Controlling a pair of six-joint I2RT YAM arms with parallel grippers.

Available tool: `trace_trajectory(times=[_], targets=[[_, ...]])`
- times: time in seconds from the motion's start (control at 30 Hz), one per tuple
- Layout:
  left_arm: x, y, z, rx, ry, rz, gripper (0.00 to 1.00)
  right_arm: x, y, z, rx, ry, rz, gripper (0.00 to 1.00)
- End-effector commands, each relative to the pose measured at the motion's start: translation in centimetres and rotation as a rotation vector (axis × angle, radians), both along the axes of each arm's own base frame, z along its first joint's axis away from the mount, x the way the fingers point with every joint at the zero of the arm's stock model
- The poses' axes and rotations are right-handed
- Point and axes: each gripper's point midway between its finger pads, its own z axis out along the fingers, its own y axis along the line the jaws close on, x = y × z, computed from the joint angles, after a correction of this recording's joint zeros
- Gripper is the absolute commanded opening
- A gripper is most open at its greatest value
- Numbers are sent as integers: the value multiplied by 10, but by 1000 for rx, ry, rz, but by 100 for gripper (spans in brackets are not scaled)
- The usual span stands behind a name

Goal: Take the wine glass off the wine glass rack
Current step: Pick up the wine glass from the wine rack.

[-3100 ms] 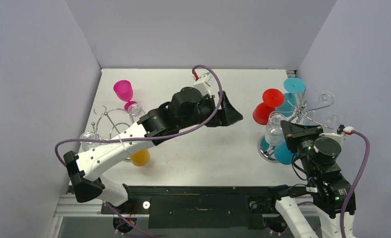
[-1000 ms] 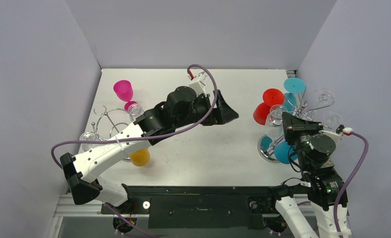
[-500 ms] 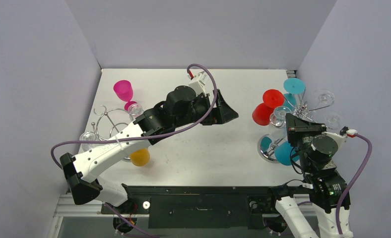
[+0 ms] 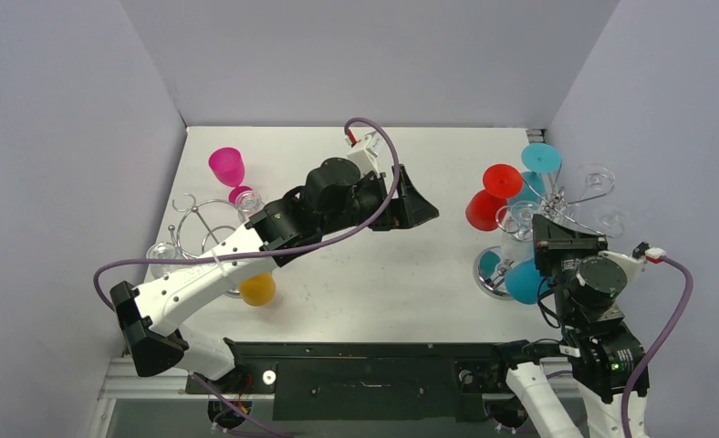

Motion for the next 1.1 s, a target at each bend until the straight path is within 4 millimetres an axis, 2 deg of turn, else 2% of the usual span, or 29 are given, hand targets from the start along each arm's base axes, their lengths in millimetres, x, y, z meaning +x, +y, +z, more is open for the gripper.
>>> trace_trajectory(times=[0.0,1.07], targets=[[0,0,20,-65,-37,-8,77,-12,-9,45,25,-145,-41,0],[-1,-4,11,-80,-9,-15,77,-30,5,37,61,-101,46,0]])
